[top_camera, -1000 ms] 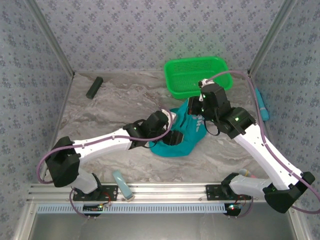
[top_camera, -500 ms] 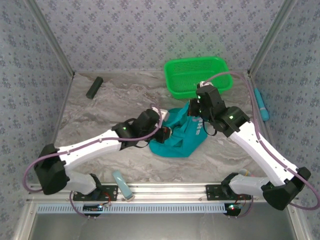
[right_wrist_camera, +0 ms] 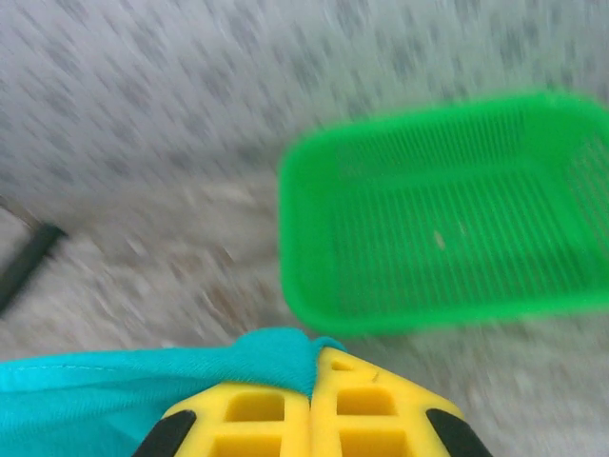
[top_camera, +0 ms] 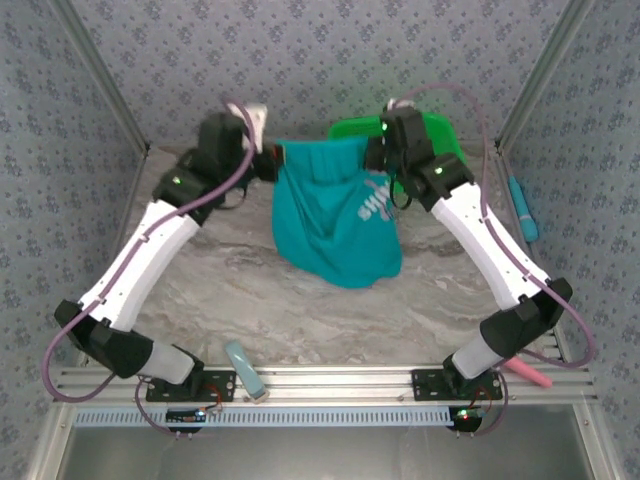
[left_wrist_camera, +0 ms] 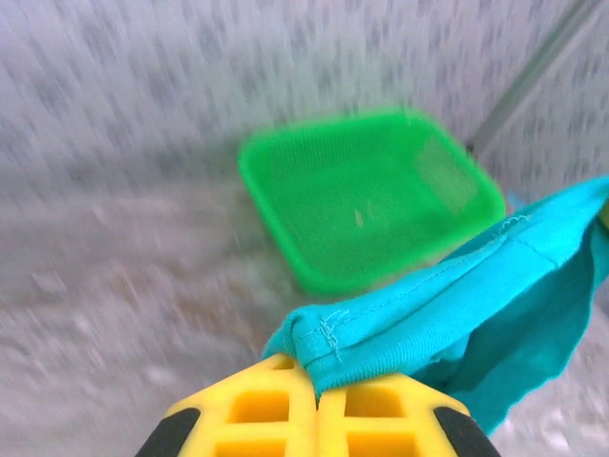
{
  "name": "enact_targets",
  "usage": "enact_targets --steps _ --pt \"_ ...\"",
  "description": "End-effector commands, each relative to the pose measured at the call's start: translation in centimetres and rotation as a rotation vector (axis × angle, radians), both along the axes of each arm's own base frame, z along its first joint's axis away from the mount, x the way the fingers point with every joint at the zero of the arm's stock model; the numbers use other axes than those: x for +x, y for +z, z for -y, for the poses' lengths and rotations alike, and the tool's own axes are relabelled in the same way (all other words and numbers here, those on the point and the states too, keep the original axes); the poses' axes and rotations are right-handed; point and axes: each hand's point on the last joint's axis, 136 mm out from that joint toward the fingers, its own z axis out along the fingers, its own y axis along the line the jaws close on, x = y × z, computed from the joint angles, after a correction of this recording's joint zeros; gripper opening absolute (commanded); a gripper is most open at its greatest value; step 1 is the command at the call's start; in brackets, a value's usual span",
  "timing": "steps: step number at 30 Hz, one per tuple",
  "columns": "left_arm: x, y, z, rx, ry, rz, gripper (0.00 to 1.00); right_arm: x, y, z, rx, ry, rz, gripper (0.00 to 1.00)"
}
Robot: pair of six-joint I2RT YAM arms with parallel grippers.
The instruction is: Fold the inside-out t-shirt
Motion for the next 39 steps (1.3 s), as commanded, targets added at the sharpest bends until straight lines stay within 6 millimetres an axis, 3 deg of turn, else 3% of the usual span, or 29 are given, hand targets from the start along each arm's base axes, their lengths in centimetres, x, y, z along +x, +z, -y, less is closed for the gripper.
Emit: enact_targets --steps 1,3,5,9,11,13,16,19,22,25,30,33,36,39 --pt "-2.7 5.5 -2.5 0.08 0.013 0.119 0.0 -2.4 9.7 1.1 0.055 0.029 0.216 0.0" --pt "-4.7 7.4 -2.7 0.035 0.011 0.171 0.0 -4.4 11.7 0.8 0.075 0.087 0.252 0.0" --pt "-6.5 6.9 -2.6 0.017 0.003 0.204 0.0 -6.2 11.9 0.4 0.087 0.137 0.257 0.0" --pt "-9.4 2.8 -3.5 -0.013 0.002 0.144 0.0 -9.6 7.5 -0.8 0.133 0.232 0.147 0.0" --pt "-10.8 1.6 -3.8 -0.045 -0.012 0.115 0.0 -11.5 6.3 -1.0 0.15 0.268 0.124 0.0" --pt "-12.0 1.8 -3.8 -0.077 -0.047 0.12 0.0 -12.7 6.0 -0.6 0.156 0.272 0.117 0.0" --pt "-13.6 4.7 -3.1 -0.17 -0.127 0.183 0.0 -12.7 8.1 0.2 0.19 0.237 0.174 0.0" --pt "-14.1 8.0 -2.4 -0.23 -0.175 0.257 0.0 -10.9 10.5 -0.3 0.238 0.241 0.242 0.0" --pt "-12.6 9.1 -2.4 -0.154 -0.138 0.281 0.0 -7.1 10.7 -1.6 0.261 0.25 0.211 0.0" --pt "-9.2 8.8 -4.1 -0.076 -0.002 0.283 0.0 -3.1 10.0 -4.2 0.248 0.282 0.165 0.0" --pt "-2.5 7.6 -7.9 -0.165 0.125 0.218 0.0 4.2 7.7 -8.9 0.247 0.348 0.096 0.0" --pt "1.2 7.1 -10.3 -0.126 0.211 0.193 0.0 8.4 7.3 -10.6 0.338 0.367 0.107 0.0" --pt "3.2 7.8 -11.5 -0.062 0.246 0.231 0.0 10.4 8.4 -11.2 0.436 0.383 0.184 0.0" --pt "3.6 9.8 -12.0 -0.033 0.271 0.302 0.0 10.6 9.2 -11.1 0.412 0.373 0.226 0.0"
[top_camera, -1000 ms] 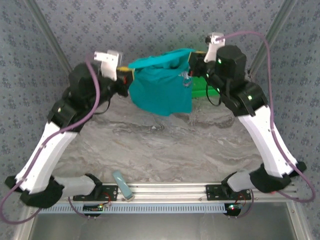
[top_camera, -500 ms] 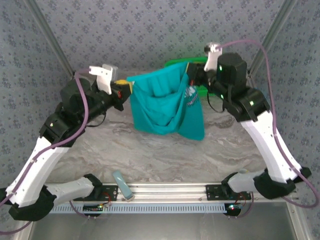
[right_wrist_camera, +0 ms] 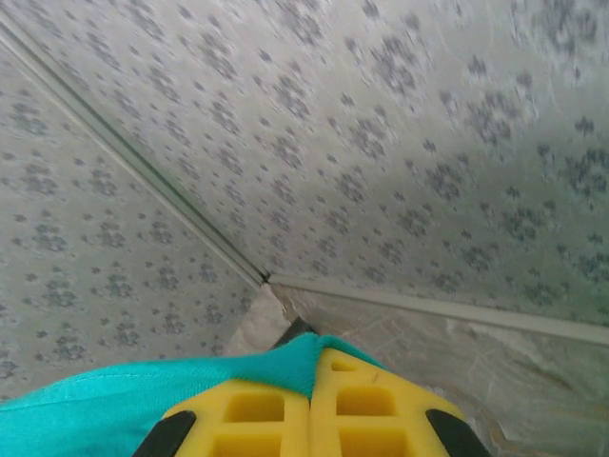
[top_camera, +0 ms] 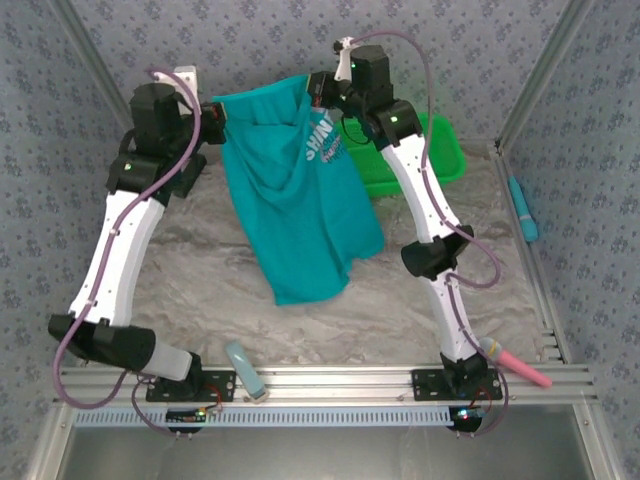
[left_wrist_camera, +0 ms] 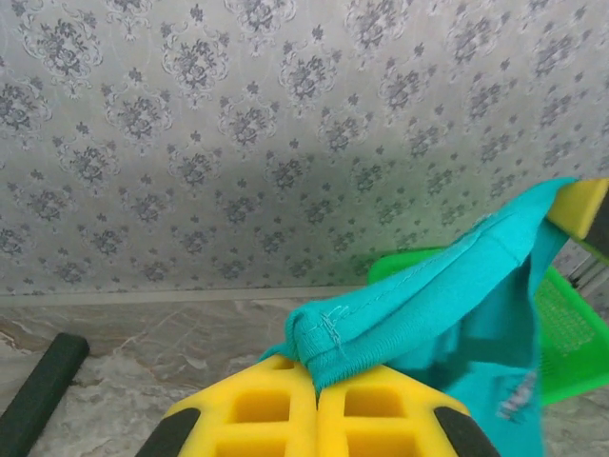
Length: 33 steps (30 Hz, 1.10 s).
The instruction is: Fold the inside-out t-shirt
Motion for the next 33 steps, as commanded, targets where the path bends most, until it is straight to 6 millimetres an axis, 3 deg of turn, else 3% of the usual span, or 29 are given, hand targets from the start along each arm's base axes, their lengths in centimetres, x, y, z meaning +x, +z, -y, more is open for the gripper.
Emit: enact_targets --steps 1,6,9,11,13,16,18,19,20,21,23,25,27,30,33 --pt "-2.0 7.7 -1.5 0.019 0.033 0.218 0.0 -1.9 7.6 2.2 0.09 -0.023 0.168 0.0" --pt "-5.6 10.8 -0.3 0.076 -0.045 0.39 0.0 -5.5 9.7 2.0 0.0 0.023 0.241 0.0" --pt "-7.6 10.1 -0.4 0.114 -0.035 0.412 0.0 -7.8 9.8 1.9 -0.048 0.053 0.235 0.0" --pt "-8.3 7.9 -0.6 0.121 -0.038 0.371 0.0 -8.8 8.4 1.4 -0.093 0.078 0.213 0.0" --pt "-8.8 3.6 -0.4 0.114 -0.057 0.286 0.0 -9.6 5.0 1.3 -0.167 0.093 0.149 0.0" --pt "-10.4 -6.3 1.6 0.048 -0.137 0.104 0.0 -11.5 -2.5 2.5 -0.251 0.091 0.009 0.0" --pt "-12.3 -13.5 3.6 -0.013 -0.194 -0.008 0.0 -13.7 -8.5 3.8 -0.28 0.087 -0.087 0.0" --pt "-13.3 -16.6 4.5 -0.047 -0.215 -0.063 0.08 -14.9 -11.1 4.6 -0.293 0.081 -0.13 0.0" --pt "-14.7 -19.3 5.5 -0.101 -0.248 -0.111 0.26 -16.2 -14.4 5.7 -0.311 0.062 -0.194 0.0" --pt "-16.0 -21.6 6.5 -0.152 -0.283 -0.157 0.31 -17.7 -17.9 6.7 -0.328 0.041 -0.271 0.0" --pt "-18.5 -24.6 7.6 -0.212 -0.332 -0.226 0.37 -21.6 -24.3 8.0 -0.367 0.048 -0.411 0.05" --pt "-20.5 -26.2 7.6 -0.255 -0.333 -0.293 0.41 -25.7 -28.8 8.9 -0.429 0.068 -0.497 0.13" --pt "-22.0 -27.2 7.3 -0.26 -0.336 -0.332 0.47 -28.9 -32.3 10.8 -0.52 0.03 -0.561 0.35" --pt "-22.6 -28.1 6.2 -0.242 -0.295 -0.352 0.49 -31.0 -34.6 13.6 -0.613 -0.027 -0.611 0.43" --pt "-22.0 -28.8 6.3 -0.21 -0.269 -0.378 0.5 -30.7 -33.3 13.2 -0.633 0.013 -0.576 0.47"
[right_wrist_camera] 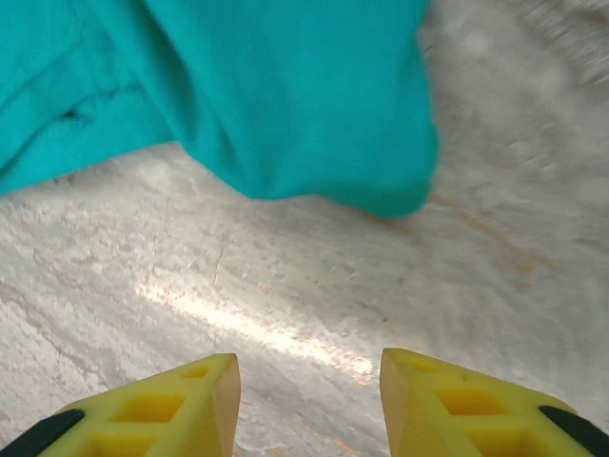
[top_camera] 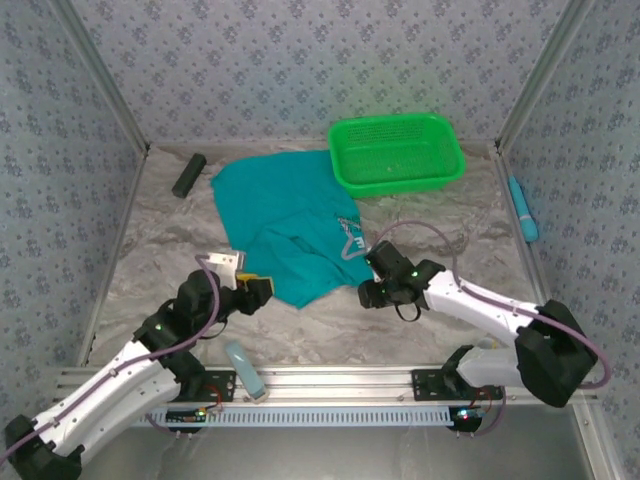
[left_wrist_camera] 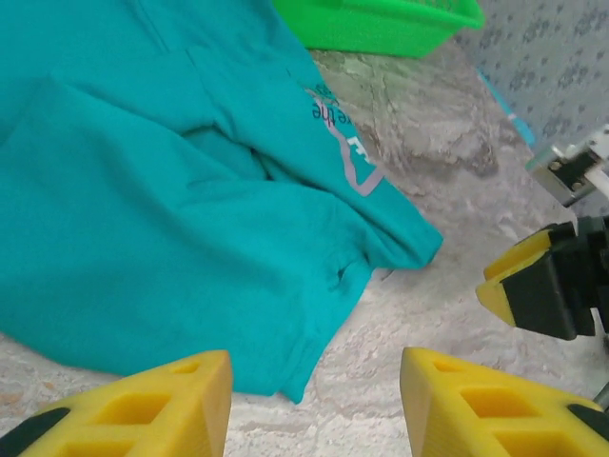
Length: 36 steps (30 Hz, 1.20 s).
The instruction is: Fold the inside-out t-shirt
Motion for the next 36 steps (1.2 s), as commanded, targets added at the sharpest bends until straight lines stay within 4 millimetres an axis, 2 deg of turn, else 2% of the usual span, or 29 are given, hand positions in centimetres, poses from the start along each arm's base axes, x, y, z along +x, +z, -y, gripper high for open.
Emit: enact_targets --steps 1,4,7,11,14,17,18,19,21,24,26,28,29,31,35,36 --pt "1.0 -0.1 0.2 0.015 0.05 -0.048 0.52 2.0 2.9 -0.3 -0.002 -0.011 0.092 0.48" --pt "2.4 -0.4 1.7 0.054 0.04 -0.097 0.56 4.1 4.8 -2.9 0.046 0.041 0.121 0.49" --pt "4.0 -1.1 2.7 0.102 0.059 -0.151 0.58 6.5 5.5 -7.2 0.137 0.117 0.14 0.5" --pt "6.8 -1.7 1.5 0.171 0.18 -0.202 0.59 9.0 4.0 -12.3 0.21 0.213 0.132 0.5" --pt "8.5 -2.1 -0.5 0.152 0.259 -0.261 0.61 10.6 1.8 -14.3 0.189 0.22 0.111 0.51" --pt "9.7 -2.3 -1.6 0.121 0.27 -0.29 0.62 10.6 -0.8 -14.9 0.139 0.249 0.093 0.48" --pt "9.9 -2.5 -2.0 0.123 0.273 -0.305 0.62 10.2 -1.5 -15.0 0.126 0.264 0.081 0.42" --pt "10.0 -2.6 -2.1 0.129 0.268 -0.316 0.63 9.7 -2.0 -15.3 0.13 0.286 0.062 0.32" --pt "10.2 -2.4 -1.9 0.126 0.241 -0.329 0.63 7.1 -3.0 -15.5 0.137 0.332 -0.002 0.15" --pt "10.0 -2.0 -0.5 0.098 0.163 -0.351 0.62 1.9 -3.3 -14.8 0.135 0.406 -0.086 0.11" --pt "9.5 -2.0 0.6 0.075 0.105 -0.378 0.61 -1.5 -3.5 -14.0 0.104 0.452 -0.115 0.15" --pt "9.0 -2.8 1.4 0.074 0.069 -0.406 0.61 -3.7 -3.7 -13.2 0.089 0.469 -0.138 0.33" --pt "8.6 -3.3 1.8 0.083 0.046 -0.421 0.6 -4.1 -3.8 -12.8 0.083 0.455 -0.151 0.38" --pt "7.8 -4.7 2.2 0.117 0.019 -0.452 0.6 -2.8 -3.0 -12.1 0.052 0.372 -0.122 0.41" --pt "6.7 -7.5 2.8 0.142 0.003 -0.502 0.59 1.3 0.0 -12.6 0.049 0.26 0.023 0.48" --pt "6.6 -7.8 3.0 0.145 -0.001 -0.502 0.59 2.3 0.1 -12.6 0.032 0.242 0.059 0.48"
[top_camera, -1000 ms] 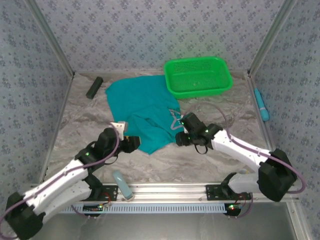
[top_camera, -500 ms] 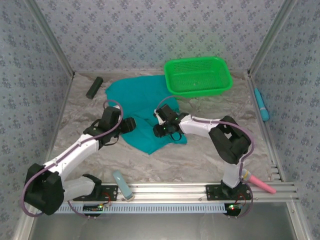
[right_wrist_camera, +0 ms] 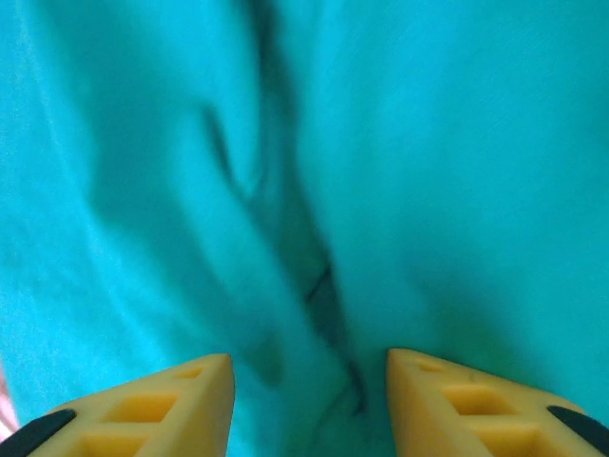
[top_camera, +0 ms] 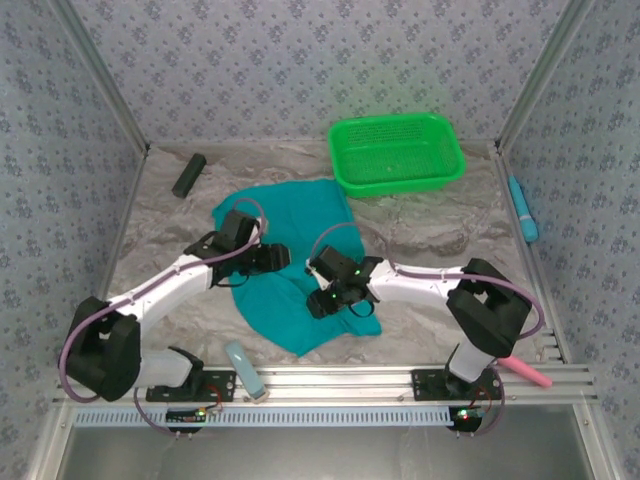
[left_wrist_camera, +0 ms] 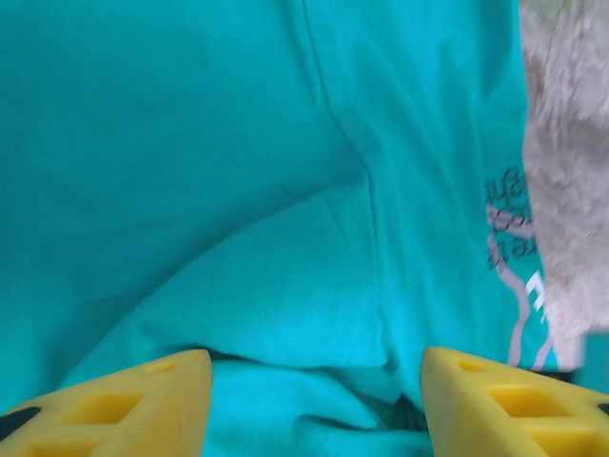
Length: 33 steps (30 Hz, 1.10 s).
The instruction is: Fold the inside-out t-shirt
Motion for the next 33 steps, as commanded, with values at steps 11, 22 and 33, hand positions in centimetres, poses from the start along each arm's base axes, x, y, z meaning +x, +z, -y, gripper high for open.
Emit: enact_targets --steps 11,22,33 --pt "-0.2 0.0 0.3 0.017 -0.049 0.043 0.67 8.3 -1.0 -1.6 -0.084 -0.16 0.26 0.45" --pt "1.3 5.0 2.1 0.075 -0.381 0.592 0.8 7.8 6.0 -2.1 0.291 0.039 0.04 0.0" --pt "2.6 0.6 6.6 0.195 -0.712 0.689 0.79 8.3 7.7 -0.5 0.408 0.104 -0.05 0.05"
